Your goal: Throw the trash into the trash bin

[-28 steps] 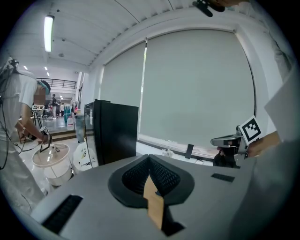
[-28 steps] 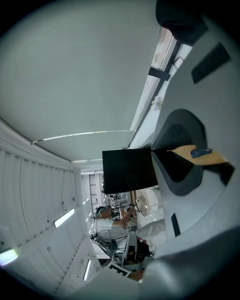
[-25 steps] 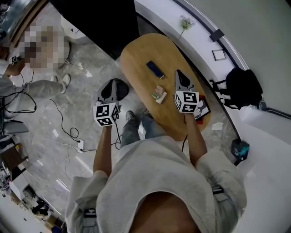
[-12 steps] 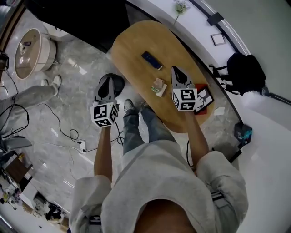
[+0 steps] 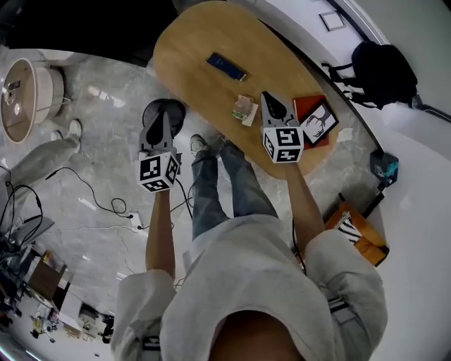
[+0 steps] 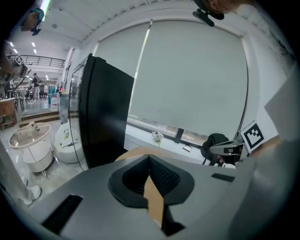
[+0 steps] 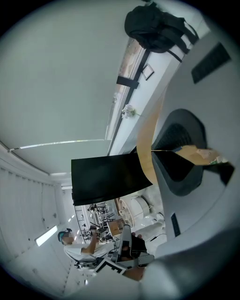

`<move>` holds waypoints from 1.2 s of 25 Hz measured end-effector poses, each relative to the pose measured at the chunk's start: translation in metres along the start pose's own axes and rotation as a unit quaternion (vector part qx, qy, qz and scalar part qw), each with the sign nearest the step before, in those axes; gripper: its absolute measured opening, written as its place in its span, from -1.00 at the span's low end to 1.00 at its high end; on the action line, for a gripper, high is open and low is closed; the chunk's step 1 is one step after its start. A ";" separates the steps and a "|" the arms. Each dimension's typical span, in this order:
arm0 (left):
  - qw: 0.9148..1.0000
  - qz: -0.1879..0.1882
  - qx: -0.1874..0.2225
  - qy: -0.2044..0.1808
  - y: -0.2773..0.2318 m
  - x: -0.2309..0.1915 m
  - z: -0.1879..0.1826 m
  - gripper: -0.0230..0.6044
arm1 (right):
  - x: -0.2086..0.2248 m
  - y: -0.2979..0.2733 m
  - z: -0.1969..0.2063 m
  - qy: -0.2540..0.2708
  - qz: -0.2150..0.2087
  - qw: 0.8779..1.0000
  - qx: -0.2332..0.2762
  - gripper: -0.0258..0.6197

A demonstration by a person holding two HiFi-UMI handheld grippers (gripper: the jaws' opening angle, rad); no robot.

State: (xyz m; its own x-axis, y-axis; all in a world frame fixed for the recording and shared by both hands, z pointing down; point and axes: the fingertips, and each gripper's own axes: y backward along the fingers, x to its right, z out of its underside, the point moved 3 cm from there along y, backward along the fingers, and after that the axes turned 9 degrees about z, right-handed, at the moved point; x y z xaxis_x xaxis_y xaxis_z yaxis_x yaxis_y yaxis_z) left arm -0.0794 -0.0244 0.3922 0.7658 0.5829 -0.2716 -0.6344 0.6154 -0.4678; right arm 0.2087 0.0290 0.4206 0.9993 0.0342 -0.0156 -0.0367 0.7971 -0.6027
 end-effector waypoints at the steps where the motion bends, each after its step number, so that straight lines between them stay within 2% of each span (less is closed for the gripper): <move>1: 1.000 0.006 -0.005 -0.001 -0.001 0.001 0.004 -0.87 | 0.000 0.002 0.008 -0.005 0.005 1.000 -0.005 -0.83; 13: 0.996 0.076 -0.048 -0.014 -0.040 0.038 0.049 -0.87 | 0.016 0.026 0.095 -0.049 0.058 0.995 -0.065 -0.83; 16: 0.995 0.084 -0.056 -0.013 -0.046 0.048 0.060 -0.87 | 0.014 0.030 0.115 -0.057 0.056 0.994 -0.076 -0.83; 20: 0.994 0.092 -0.065 -0.010 -0.050 0.054 0.074 -0.87 | 0.006 0.032 0.137 -0.075 0.033 0.993 -0.089 -0.81; 21: 0.993 0.093 -0.067 -0.009 -0.050 0.055 0.078 -0.87 | 0.004 0.032 0.143 -0.080 0.027 0.992 -0.092 -0.72; 22: 0.993 0.094 -0.069 -0.008 -0.050 0.056 0.082 -0.87 | 0.001 0.032 0.148 -0.085 0.020 0.992 -0.096 -0.51; 23: 0.993 0.095 -0.071 -0.008 -0.051 0.057 0.087 -0.87 | -0.002 0.031 0.154 -0.087 0.015 0.991 -0.099 -0.41; 27: 0.992 0.096 -0.081 -0.005 -0.053 0.056 0.105 -0.87 | -0.011 0.023 0.174 -0.092 0.005 0.990 -0.110 -0.19; 30: 0.992 0.094 -0.085 0.002 -0.052 0.054 0.116 -0.87 | -0.018 0.014 0.185 -0.090 -0.001 0.989 -0.120 -0.15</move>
State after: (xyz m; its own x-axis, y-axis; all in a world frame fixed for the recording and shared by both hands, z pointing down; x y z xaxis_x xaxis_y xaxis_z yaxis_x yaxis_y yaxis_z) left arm -0.0177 0.0365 0.4997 0.6368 0.6764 -0.3701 -0.7387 0.3976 -0.5443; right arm 0.1887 0.1512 0.5603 0.9811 0.1558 0.1145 -0.0097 0.6314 -0.7754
